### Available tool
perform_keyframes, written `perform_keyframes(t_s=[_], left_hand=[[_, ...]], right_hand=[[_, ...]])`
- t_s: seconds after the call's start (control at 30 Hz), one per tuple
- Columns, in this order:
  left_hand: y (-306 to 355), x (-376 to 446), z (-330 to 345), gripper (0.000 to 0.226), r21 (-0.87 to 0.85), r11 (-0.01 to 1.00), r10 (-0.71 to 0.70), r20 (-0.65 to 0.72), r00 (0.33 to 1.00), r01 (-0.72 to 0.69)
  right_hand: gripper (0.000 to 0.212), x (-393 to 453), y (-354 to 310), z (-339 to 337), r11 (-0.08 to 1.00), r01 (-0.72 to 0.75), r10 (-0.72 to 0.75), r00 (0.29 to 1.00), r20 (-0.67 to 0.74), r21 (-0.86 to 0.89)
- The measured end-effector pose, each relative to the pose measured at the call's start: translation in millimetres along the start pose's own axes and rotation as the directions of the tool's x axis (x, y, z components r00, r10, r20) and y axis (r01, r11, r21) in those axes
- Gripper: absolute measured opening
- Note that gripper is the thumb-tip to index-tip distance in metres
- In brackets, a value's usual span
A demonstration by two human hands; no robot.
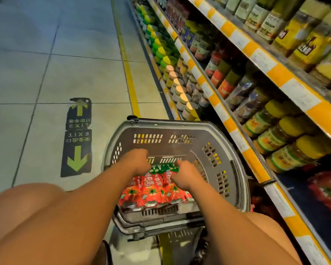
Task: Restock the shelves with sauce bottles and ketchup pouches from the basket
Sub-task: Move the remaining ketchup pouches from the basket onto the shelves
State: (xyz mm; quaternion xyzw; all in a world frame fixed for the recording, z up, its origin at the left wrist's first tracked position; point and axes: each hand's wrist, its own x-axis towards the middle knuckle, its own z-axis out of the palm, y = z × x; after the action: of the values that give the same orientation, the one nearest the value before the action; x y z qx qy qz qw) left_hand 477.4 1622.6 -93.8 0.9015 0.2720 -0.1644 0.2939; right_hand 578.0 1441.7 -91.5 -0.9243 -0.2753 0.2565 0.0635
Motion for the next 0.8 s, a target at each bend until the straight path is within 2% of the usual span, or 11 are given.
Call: perform_keyframes(t_s=[0.13,0.3,0.5,0.67,0.8], left_hand=[[-2.5,17.4,23.4,0.017,0.006,0.999,-0.053,0.08,0.995,0.053],[-9.2,40.4,63.1,0.012,-0.01,0.991,-0.134,0.127,0.983,0.136],[-21.2,63.4,100.2,0.021,0.007,0.967,-0.25,0.201,0.947,0.254],[-23.0,82.6,112.2,0.03,-0.12,0.922,-0.334,0.233,0.914,0.367],[-33.4,94.2,118.4,0.037,-0.151,0.873,-0.432,0.204,0.878,0.464]], right_hand=[[0.057,17.2,3.4,31.2,0.999,-0.041,0.042,0.997,0.064,-0.022],[0.07,34.2,17.1,62.8,0.995,-0.096,0.1,0.982,0.161,-0.03],[0.06,63.8,39.2,84.9,0.982,-0.19,0.181,0.948,0.264,0.01],[0.042,89.9,46.2,92.0,0.973,-0.222,0.194,0.937,0.289,0.068],[0.041,105.6,53.1,98.2,0.961,-0.256,0.214,0.927,0.307,0.103]])
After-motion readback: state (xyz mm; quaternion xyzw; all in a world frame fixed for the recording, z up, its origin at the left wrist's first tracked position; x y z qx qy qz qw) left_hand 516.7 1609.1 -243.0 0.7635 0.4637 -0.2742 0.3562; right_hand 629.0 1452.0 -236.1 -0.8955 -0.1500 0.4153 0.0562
